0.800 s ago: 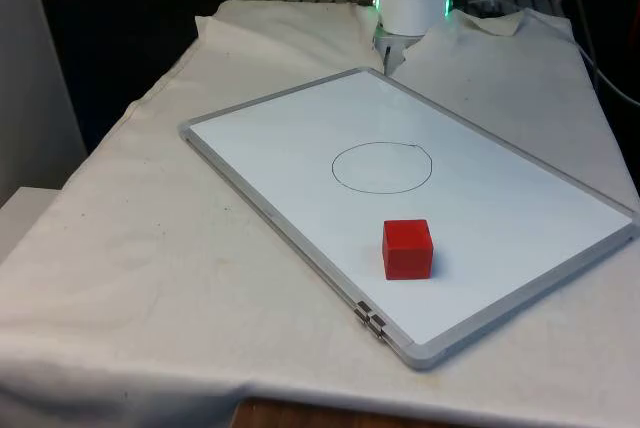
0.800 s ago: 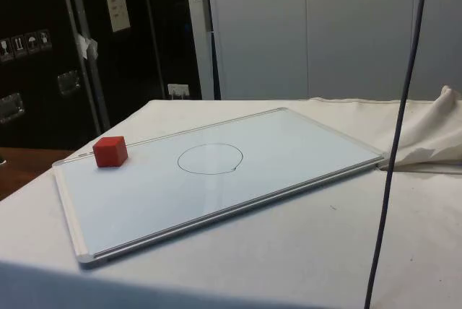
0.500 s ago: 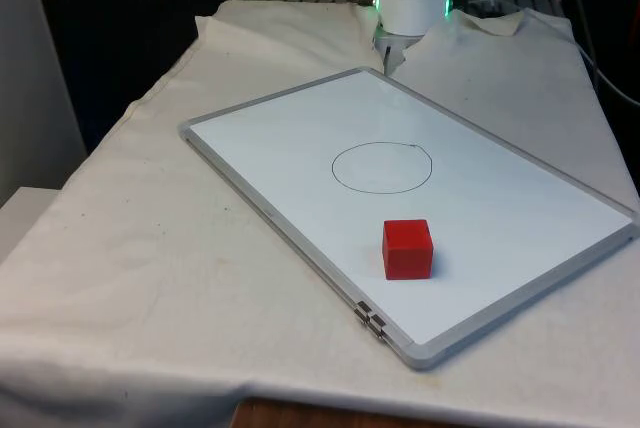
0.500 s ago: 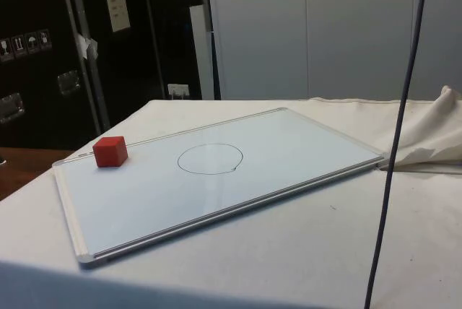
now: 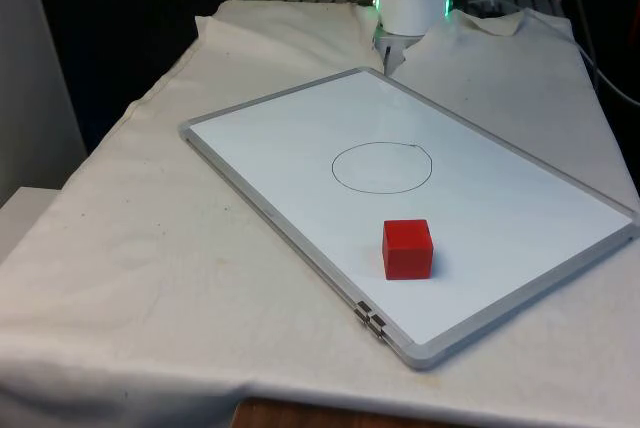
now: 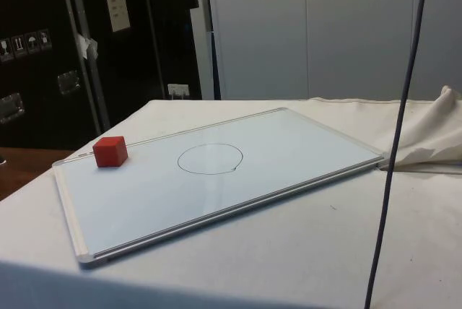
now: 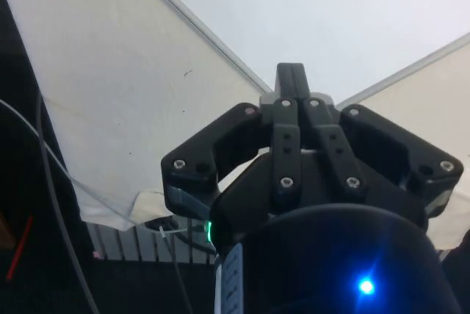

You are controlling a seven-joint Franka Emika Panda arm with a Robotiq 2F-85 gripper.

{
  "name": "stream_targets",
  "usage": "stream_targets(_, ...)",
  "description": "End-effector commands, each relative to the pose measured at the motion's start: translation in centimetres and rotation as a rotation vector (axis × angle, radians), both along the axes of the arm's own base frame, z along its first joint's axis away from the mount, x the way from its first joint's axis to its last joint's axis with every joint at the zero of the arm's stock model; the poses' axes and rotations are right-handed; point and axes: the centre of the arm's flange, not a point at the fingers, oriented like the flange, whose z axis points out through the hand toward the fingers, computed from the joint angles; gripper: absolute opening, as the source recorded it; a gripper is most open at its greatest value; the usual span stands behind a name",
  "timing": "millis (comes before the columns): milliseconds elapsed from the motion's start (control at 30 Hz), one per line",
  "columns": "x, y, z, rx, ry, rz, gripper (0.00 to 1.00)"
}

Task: Push the cube into the marked area.

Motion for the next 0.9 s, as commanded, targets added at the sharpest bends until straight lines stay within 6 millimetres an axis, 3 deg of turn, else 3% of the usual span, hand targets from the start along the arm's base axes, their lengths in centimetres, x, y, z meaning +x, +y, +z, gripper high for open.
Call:
stream_targets(0,0.0,0.0,0.0,0.0,0.0,0.0,0.0)
stream_targets(600,4.1,1.0,-2.9,-0.002,-0.084,-0.012,0.0)
stream_targets(867,7.2,1.4,-5.2,0.017,-0.115,-0.025,0.0)
